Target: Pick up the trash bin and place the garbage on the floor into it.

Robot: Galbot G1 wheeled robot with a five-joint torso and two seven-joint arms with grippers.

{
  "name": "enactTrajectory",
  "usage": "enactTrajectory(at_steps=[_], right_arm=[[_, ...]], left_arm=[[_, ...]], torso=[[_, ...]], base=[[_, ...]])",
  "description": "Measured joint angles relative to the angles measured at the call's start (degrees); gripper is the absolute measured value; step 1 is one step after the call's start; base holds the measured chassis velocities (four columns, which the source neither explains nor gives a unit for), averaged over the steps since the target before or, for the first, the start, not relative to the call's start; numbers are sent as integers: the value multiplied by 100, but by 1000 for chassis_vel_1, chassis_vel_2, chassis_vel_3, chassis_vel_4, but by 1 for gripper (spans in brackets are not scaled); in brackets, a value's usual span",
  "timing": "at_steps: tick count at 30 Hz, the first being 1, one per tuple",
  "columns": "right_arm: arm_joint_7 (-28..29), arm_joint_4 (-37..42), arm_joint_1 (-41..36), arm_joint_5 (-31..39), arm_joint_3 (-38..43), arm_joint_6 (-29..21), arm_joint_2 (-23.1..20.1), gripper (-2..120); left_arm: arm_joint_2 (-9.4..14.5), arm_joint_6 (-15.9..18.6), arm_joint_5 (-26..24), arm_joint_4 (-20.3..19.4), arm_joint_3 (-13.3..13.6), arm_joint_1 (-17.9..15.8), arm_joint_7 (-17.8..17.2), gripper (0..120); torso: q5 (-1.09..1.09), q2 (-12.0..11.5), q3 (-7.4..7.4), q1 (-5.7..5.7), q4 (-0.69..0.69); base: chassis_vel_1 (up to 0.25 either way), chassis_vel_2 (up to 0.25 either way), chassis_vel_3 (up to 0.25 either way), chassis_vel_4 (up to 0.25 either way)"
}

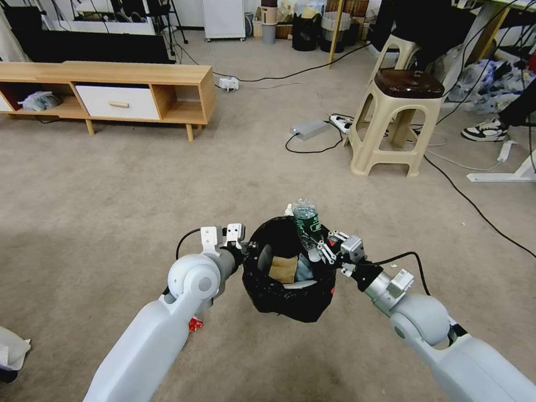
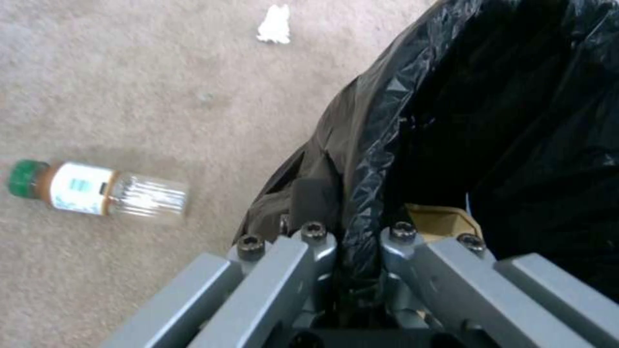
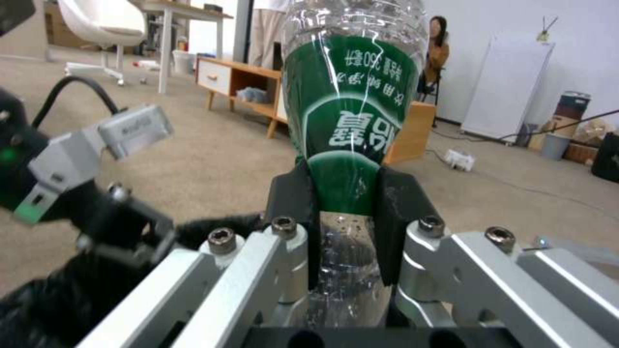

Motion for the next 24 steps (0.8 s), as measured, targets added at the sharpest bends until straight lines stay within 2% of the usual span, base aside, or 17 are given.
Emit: enactTrajectory(at_steps=[8,15,18,21,22,23,24], right_arm=[[7,-56,-5,-6,-38,7,73,16],[115,-50,-69,-95,21,39,83,16],[294,-70,-62,-184,-20,48,129,31],[311,-78,-58,-203,-32,48,137,34],[337,-91,-48,-239,-47,48,152,41],[350,-93,-48,-248,-51,48,158,43],[382,-94,-52,-253,-55,48,163,53]], left_arm=[[-138,0,19,39,169,-24,2,1],[-74,-1,26,3,179,27,2,1],[-55,-1,27,-56,165,110,1,1],[-51,-1,28,-66,162,117,-2,1],[-42,-1,29,-86,154,121,-9,1],[-38,-1,29,-97,149,122,-12,1],[-27,-1,28,-126,135,122,-19,1]], torso=[[0,0,0,0,-1],[0,0,0,0,0],[0,0,0,0,0],[0,0,0,0,0],[0,0,0,0,0],[0,0,0,0,0],[0,0,0,0,0]], base=[[0,0,0,0],[0,0,0,0],[0,0,0,0],[0,0,0,0],[0,0,0,0],[0,0,0,0],[0,0,0,0]])
